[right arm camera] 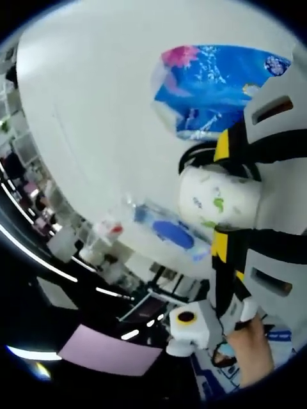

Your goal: Arrange the tabletop items into an orderly group along one side of the table until the central work area is clear of visible clutter.

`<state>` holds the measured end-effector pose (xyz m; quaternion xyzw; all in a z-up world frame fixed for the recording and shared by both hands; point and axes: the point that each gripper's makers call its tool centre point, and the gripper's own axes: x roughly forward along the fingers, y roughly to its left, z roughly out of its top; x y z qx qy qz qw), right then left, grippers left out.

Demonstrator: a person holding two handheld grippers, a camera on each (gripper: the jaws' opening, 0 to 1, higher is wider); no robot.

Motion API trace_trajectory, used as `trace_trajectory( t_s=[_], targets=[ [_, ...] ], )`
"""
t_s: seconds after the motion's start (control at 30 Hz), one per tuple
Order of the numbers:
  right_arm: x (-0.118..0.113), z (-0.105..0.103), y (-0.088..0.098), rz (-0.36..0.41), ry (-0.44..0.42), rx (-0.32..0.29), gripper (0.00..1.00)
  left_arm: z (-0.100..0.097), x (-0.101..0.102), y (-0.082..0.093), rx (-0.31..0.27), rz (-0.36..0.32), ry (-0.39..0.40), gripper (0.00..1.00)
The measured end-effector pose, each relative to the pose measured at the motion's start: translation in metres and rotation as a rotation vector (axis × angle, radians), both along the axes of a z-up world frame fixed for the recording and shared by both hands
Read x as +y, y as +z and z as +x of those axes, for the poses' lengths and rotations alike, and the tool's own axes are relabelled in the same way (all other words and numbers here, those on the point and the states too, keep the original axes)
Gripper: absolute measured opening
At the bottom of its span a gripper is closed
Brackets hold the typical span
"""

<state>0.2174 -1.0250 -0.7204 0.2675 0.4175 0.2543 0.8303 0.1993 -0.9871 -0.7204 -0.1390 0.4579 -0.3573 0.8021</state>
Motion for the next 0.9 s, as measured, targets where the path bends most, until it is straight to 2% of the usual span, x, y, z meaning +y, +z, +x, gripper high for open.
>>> trace_trajectory(
  t_s=[0.27, 0.57, 0.8, 0.9],
  targets=[
    [0.006, 0.001, 0.0, 0.019, 0.003, 0.006, 0.33, 0.0, -0.005, -0.001, -0.013, 0.003, -0.024, 0.46],
    [0.006, 0.0, 0.0, 0.008, 0.024, -0.017, 0.32, 0.002, -0.013, -0.001, -0.035, 0.017, -0.061, 0.44],
    [0.008, -0.004, 0.008, 0.0, 0.04, -0.083, 0.31, -0.002, -0.013, 0.004, -0.082, 0.038, -0.099, 0.44],
    [0.007, -0.006, 0.014, 0.001, 0.034, -0.138, 0.31, -0.002, -0.013, 0.008, -0.135, 0.064, -0.139, 0.44]
  ],
)
